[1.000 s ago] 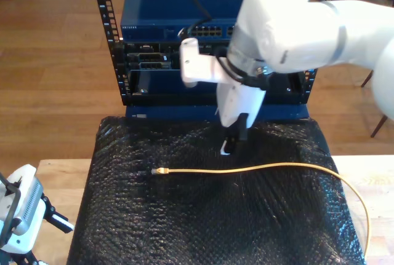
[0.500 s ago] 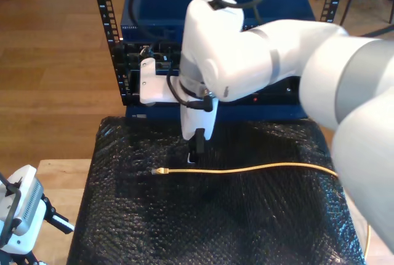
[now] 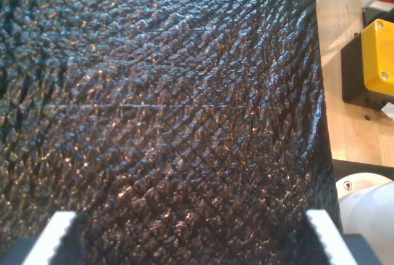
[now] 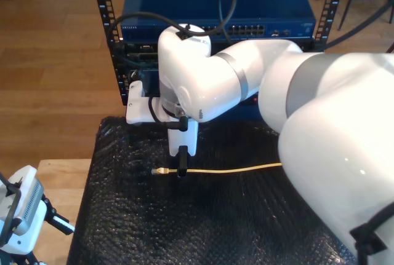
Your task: Grab the cable and plug it in
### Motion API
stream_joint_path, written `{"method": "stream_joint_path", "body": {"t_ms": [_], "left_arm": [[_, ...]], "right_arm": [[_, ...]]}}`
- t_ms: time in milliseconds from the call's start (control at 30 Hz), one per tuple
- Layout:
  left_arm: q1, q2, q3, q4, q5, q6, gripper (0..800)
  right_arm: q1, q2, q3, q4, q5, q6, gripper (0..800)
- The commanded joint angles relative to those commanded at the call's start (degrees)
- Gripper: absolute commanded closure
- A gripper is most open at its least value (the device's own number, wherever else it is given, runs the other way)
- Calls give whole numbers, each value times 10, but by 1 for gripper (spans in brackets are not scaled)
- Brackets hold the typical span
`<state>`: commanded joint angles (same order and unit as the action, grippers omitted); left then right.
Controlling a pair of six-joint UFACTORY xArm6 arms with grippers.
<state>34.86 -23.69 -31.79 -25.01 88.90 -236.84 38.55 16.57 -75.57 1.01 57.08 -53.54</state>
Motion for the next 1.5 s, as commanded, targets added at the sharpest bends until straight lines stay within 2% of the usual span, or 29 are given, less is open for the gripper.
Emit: {"method": "stream_joint_path", "body": {"t_ms": [300, 600, 967, 1500], "left_arm": [[-1, 8, 0, 1, -11, -5, 0], [-1, 13, 0, 1, -13, -7, 0], [-1, 13, -1, 1, -12, -7, 0], [-1, 12, -1, 1, -11, -7, 0]], "right_arm": [[4, 46, -36, -21, -1, 22, 3], [25, 72, -40, -49, -14, 47, 4], [31, 88, -47, -55, -22, 59, 9], [50, 98, -45, -127, -23, 118, 6]]}}
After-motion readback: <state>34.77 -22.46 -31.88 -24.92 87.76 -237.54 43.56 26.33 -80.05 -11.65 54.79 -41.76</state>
